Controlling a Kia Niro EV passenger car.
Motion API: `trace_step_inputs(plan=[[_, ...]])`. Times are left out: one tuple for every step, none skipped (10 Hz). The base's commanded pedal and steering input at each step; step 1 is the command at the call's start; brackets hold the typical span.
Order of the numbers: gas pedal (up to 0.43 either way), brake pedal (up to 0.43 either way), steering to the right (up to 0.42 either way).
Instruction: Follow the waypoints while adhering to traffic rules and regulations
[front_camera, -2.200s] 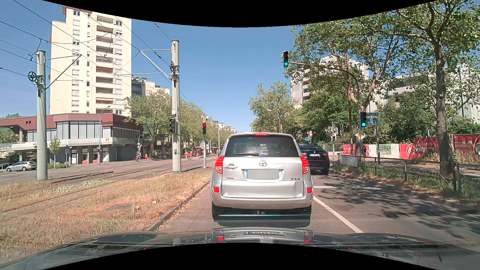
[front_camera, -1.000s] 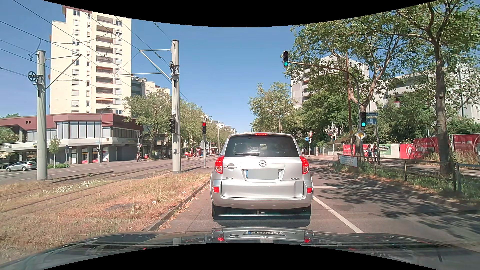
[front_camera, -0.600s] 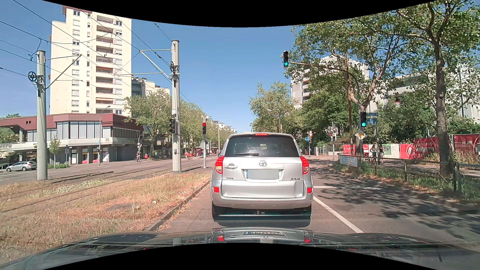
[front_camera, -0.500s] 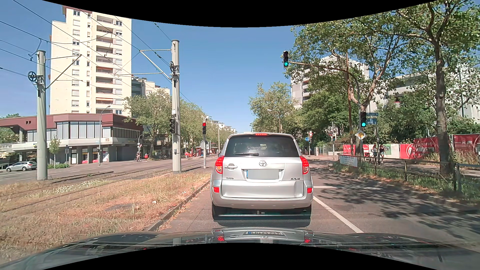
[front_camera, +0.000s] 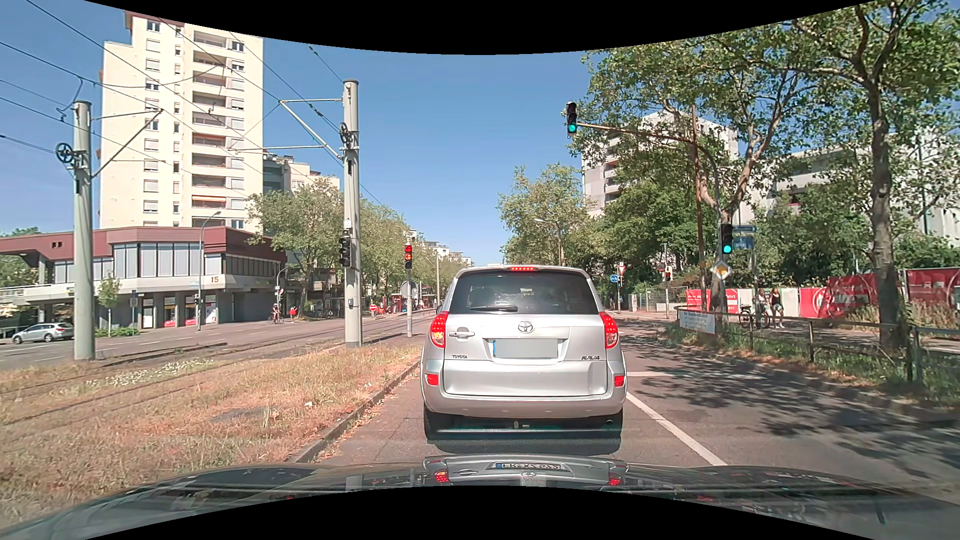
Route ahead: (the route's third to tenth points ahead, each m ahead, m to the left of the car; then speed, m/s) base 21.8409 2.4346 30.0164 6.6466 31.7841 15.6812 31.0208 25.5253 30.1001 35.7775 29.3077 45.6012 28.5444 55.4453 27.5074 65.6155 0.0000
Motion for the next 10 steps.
trace_step_inputs(plan=[[0.000,0.213,-0.004],[0.000,0.213,-0.004],[0.000,0.220,-0.004],[0.000,0.213,-0.004],[0.000,0.213,-0.004],[0.000,0.213,-0.004],[0.000,0.213,-0.002],[0.000,0.207,0.001],[0.000,0.213,0.000],[0.000,0.213,-0.002]])
